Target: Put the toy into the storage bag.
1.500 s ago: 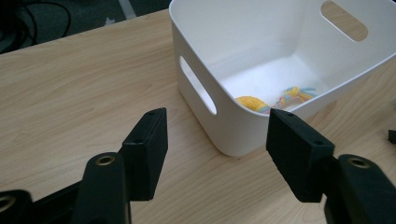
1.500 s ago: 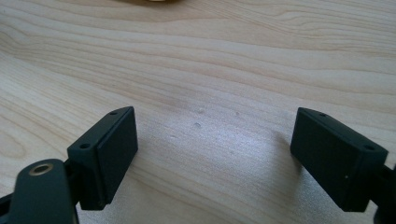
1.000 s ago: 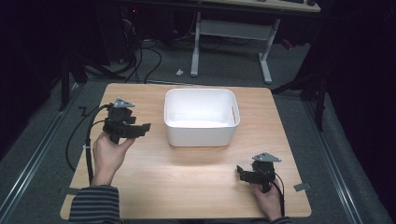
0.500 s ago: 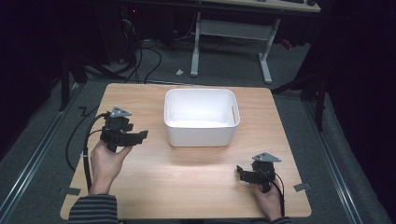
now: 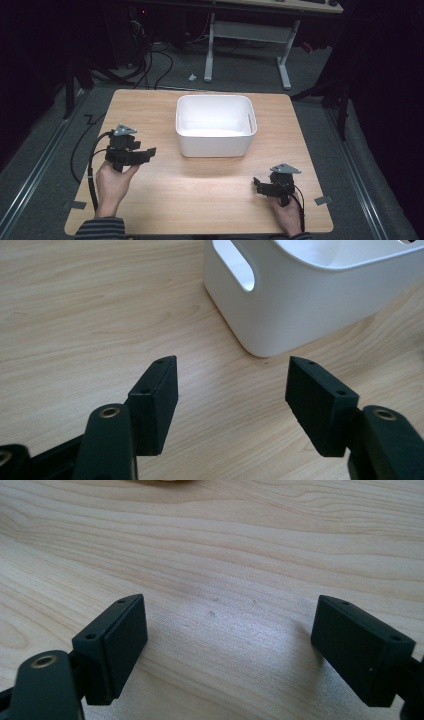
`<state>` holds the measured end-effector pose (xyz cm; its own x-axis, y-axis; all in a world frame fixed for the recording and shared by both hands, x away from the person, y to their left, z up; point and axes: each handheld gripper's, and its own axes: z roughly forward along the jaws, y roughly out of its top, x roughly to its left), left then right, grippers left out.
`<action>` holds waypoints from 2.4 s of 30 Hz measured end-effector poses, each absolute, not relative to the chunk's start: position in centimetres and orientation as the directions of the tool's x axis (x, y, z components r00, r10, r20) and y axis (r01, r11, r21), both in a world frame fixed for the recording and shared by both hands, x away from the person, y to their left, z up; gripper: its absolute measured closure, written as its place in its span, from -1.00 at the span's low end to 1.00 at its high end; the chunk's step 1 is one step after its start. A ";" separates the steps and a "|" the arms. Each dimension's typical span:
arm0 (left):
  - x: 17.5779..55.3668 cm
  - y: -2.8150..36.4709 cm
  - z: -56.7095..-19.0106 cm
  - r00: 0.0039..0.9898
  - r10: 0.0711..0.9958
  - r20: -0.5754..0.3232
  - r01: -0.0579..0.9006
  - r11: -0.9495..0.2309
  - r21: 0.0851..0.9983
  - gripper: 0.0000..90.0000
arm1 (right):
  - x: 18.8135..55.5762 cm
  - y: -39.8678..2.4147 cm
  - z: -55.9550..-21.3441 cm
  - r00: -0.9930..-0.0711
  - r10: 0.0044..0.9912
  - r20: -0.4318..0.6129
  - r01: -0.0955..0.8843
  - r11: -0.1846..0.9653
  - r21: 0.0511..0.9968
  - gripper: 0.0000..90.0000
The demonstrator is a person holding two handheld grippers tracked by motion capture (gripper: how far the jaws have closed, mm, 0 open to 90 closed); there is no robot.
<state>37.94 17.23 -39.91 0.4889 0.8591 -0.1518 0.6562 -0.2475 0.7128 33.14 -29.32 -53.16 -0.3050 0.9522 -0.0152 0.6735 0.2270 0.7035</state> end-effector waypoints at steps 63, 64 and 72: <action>36.0 13.0 -49.9 0.498 0.846 -0.190 0.712 -0.274 0.647 -0.20 | 33.1 -29.3 -53.2 -0.308 0.951 -0.015 0.672 0.229 0.704 -0.67; 36.0 12.9 -49.9 0.501 0.846 -0.181 0.707 -0.281 0.649 -0.20 | 33.1 -29.3 -53.2 -0.308 0.951 -0.015 0.672 0.229 0.704 -0.67; 35.8 12.2 -50.8 0.507 0.846 -0.167 0.699 -0.290 0.654 -0.22 | 33.1 -29.3 -53.2 -0.308 0.951 -0.015 0.672 0.229 0.704 -0.67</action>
